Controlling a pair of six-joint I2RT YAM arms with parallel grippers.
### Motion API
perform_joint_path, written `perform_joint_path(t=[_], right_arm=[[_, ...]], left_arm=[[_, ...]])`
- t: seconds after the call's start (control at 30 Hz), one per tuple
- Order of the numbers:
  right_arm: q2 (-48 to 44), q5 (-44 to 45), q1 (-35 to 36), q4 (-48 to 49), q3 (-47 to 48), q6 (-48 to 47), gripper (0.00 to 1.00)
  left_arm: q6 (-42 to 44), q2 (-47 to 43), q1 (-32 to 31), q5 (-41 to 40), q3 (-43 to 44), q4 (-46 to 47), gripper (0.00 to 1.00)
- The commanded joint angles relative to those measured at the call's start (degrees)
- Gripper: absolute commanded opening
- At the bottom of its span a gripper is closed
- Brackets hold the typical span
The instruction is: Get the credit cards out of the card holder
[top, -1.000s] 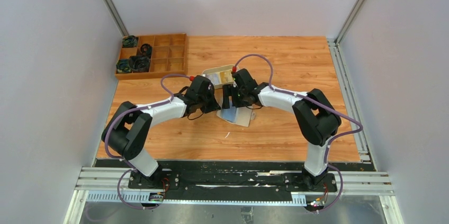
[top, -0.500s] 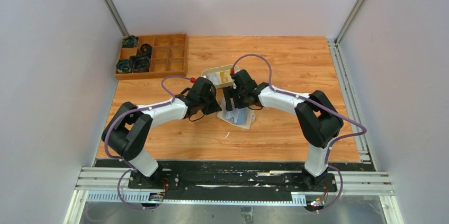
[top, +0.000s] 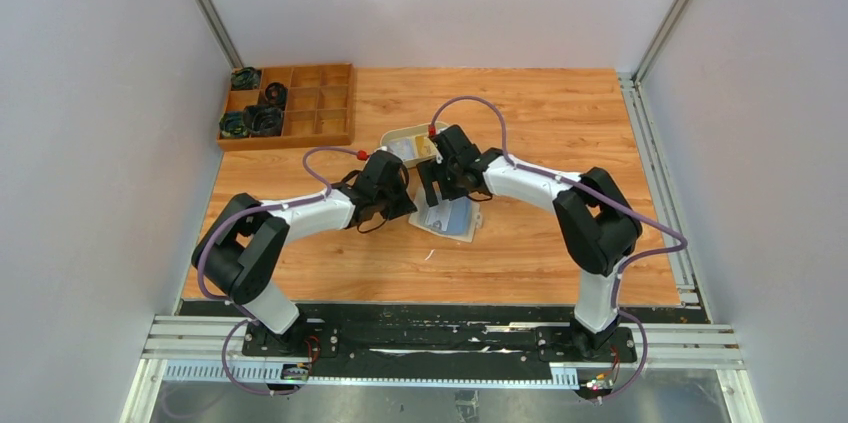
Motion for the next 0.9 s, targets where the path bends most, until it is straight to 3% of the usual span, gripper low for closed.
perform_joint_path(t=[0.0,0.3,0.5,0.7,0.87], right_arm=[[3.6,2.2,0.2,-4.7,3.6,-2.9,0.87],[0.5,-2.2,0.0,0.3,3.4,-2.1,0.88],[-8.0,-11.2,-4.7,13.7,-8.4,5.5,0.93],[-11.3,-24.2,-7.8,30.6,-21.9,14.2,0.89],[-9.7,-29.6,-7.7,39.1,-25.3,20.3,0.83]], left_arm=[[-0.6,-0.4,-0.5,-3.5,-1.3,-0.2,0.0],[-2.2,0.4,-0.7,-4.3,-3.4,1.2,0.0],[-2.5,1.6,-0.8,-5.9,-4.7,1.6,0.0],[-2.6,2.3,-0.9,-7.3,-6.0,1.6,0.0],[-2.7,2.9,-1.0,-8.1,-6.4,1.6,0.0]])
